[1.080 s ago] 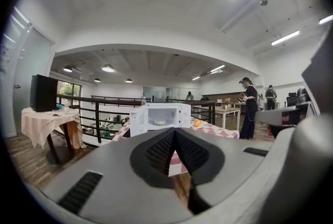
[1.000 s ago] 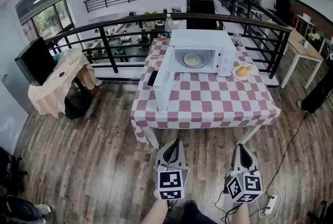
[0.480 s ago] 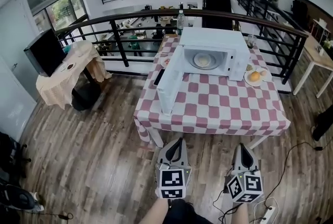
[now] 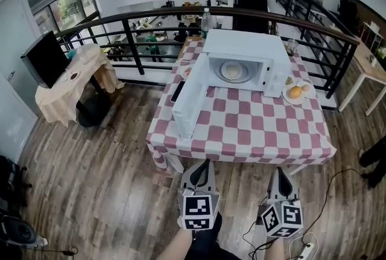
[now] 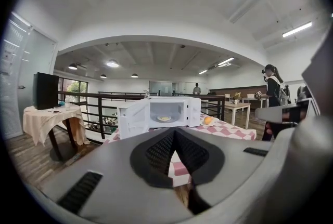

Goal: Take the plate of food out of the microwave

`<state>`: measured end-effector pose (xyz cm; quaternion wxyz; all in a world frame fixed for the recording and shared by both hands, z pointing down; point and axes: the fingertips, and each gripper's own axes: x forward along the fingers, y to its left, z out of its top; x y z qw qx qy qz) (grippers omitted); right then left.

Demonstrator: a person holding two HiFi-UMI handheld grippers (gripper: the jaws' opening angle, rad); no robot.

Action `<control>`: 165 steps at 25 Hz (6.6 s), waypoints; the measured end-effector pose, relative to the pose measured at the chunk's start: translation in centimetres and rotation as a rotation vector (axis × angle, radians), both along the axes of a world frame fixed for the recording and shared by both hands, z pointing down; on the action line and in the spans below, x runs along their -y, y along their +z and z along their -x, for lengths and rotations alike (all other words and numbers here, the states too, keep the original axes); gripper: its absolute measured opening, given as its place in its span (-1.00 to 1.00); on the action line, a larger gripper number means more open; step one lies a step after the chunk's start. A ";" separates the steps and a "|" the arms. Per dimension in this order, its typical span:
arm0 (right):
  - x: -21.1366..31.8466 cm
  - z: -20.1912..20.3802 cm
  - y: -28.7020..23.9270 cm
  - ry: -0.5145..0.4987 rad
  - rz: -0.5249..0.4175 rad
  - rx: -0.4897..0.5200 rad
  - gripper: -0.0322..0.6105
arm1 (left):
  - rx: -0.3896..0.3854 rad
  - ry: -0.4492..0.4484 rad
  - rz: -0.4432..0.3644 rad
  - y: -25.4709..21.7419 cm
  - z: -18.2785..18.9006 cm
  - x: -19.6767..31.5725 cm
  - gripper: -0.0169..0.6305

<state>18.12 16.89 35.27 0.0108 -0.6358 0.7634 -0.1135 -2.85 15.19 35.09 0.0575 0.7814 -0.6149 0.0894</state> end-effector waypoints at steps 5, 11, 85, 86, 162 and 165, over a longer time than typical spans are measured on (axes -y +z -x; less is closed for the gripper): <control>4.1 -0.7 -0.3 0.033 0.000 -0.012 -0.92 | -0.010 0.031 -0.001 0.1 -0.8 4.2 -0.86; 9.5 -0.2 -0.6 0.056 0.008 -0.017 -0.92 | -0.021 0.057 0.005 0.3 -0.6 9.7 -0.86; 44.4 4.3 6.5 -0.281 0.175 0.011 -0.91 | -0.088 -0.159 0.136 6.2 -2.9 41.4 -0.86; 44.5 4.4 6.6 -0.279 0.179 0.012 -0.91 | -0.087 -0.161 0.139 6.3 -2.8 41.5 -0.86; 57.3 10.8 16.5 -0.281 0.407 0.034 -0.41 | -0.184 -0.020 0.323 16.7 -2.7 55.8 -0.42; 57.3 10.9 16.5 -0.297 0.405 0.026 -0.41 | -0.186 -0.027 0.319 16.8 -2.7 55.9 -0.43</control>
